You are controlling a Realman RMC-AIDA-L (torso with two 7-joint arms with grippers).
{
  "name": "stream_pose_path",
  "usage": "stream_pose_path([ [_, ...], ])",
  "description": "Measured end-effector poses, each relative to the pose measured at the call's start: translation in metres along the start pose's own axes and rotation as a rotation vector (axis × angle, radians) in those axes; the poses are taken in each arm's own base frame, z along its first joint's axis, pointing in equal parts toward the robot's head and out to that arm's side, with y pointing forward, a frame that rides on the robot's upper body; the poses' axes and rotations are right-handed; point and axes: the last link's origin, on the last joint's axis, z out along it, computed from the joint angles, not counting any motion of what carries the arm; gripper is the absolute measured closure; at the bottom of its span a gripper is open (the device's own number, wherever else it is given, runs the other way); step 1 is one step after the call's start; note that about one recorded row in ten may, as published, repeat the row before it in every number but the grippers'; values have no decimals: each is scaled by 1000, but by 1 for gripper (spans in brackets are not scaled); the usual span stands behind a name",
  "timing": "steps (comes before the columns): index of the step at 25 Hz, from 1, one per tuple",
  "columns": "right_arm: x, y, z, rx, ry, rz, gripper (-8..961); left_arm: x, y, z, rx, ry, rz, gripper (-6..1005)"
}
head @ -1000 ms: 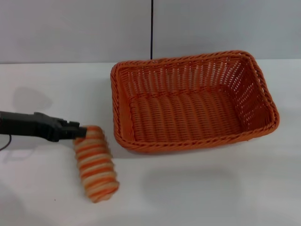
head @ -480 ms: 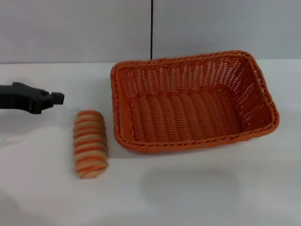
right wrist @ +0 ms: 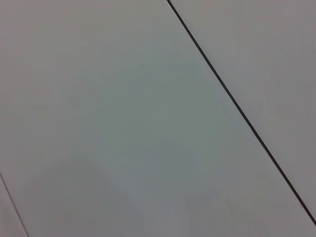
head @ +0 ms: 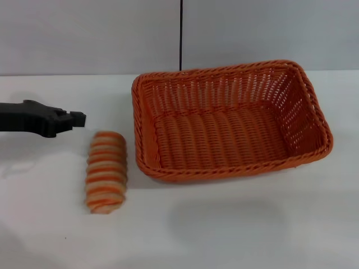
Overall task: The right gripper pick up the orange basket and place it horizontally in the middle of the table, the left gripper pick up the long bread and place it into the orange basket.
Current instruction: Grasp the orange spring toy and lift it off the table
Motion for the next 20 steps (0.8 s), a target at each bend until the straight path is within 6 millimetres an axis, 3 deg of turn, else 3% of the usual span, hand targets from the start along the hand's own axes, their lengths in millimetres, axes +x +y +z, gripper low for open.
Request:
stream_pose_path([
  [4, 0, 0, 2, -6, 0, -1, 319, 0, 1, 7, 8, 2, -13, 913],
  [15, 5, -2, 1, 7, 5, 13, 320, -14, -4, 34, 50, -83, -19, 466],
  [20, 7, -2, 3, 6, 6, 15, 320, -20, -5, 44, 52, -96, -13, 363],
])
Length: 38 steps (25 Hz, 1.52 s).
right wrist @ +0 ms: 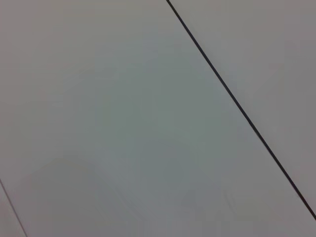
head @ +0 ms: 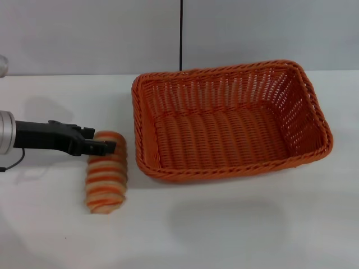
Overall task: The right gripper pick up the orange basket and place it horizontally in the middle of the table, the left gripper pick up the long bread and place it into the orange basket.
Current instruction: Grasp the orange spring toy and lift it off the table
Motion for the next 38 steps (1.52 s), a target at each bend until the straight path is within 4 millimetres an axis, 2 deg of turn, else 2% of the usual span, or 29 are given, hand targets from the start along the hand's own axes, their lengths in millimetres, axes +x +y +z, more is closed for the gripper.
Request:
stream_pose_path([
  [6, 1, 0, 0, 3, 1, -2, 320, -2, -1, 4, 2, 1, 18, 239],
  [11, 0, -3, 1, 17, -1, -3, 320, -2, -3, 5, 22, 3, 34, 191],
  [18, 0, -3, 3, 19, -2, -5, 320, -7, -4, 13, 43, -33, 51, 233],
  [38, -2, -6, 10, 28, -7, -6, 317, -4, -8, 13, 73, -33, 46, 412],
])
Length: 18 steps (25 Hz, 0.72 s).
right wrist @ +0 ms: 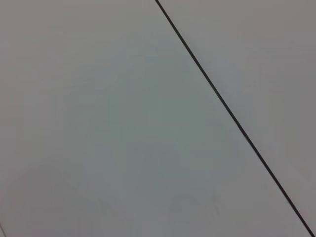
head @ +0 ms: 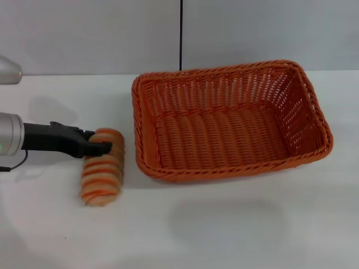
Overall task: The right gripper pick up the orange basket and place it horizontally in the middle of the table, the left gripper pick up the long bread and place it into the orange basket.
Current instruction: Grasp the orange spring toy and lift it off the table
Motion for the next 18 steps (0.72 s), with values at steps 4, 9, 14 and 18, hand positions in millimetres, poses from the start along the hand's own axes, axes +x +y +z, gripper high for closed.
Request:
stream_pose_path([
  [4, -1, 0, 1, 0, -6, 0, 317, 4, -3, -7, 18, 13, -11, 440],
  [9, -2, 0, 2, -3, -9, -2, 318, 10, -8, -18, 57, 33, -3, 471],
  [14, -3, 0, 4, -8, -10, -4, 318, 15, -10, -25, 78, 44, 7, 509],
  [18, -3, 0, 5, -10, -10, -5, 318, 20, -12, -33, 109, 58, 18, 547],
])
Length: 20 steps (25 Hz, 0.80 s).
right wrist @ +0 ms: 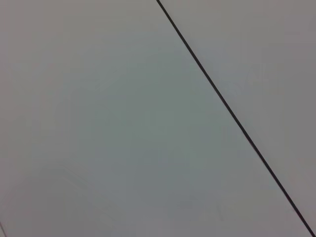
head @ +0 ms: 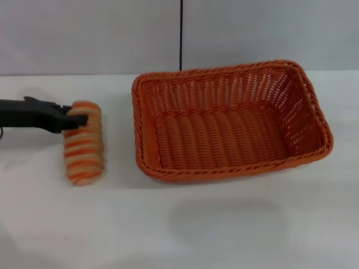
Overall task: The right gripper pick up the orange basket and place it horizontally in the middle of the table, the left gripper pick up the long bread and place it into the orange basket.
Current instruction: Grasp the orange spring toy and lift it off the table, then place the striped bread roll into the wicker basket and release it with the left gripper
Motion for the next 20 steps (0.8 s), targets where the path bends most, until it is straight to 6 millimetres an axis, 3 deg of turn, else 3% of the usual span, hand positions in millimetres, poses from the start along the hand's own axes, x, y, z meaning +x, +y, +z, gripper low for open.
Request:
stream_pose_path([
  [7, 0, 0, 1, -1, 0, 0, 318, 14, -5, -15, 47, 30, 24, 610],
  [9, -1, 0, 1, -3, -7, 0, 318, 25, -6, -27, 56, 64, 35, 630],
  [15, -4, 2, 3, -13, -30, 0, 319, 35, -4, -35, 48, 89, 47, 665],
  [16, -5, 3, 4, -19, -34, 0, 319, 61, 4, -52, 5, 169, 49, 671],
  [17, -5, 3, 4, -19, -34, 0, 319, 61, 4, -52, 5, 169, 49, 677],
  [18, -5, 3, 6, -23, -36, 0, 319, 75, 11, -58, -41, 217, 44, 683],
  [20, -5, 4, 9, -29, -37, 1, 319, 75, 11, -58, -41, 217, 44, 696],
])
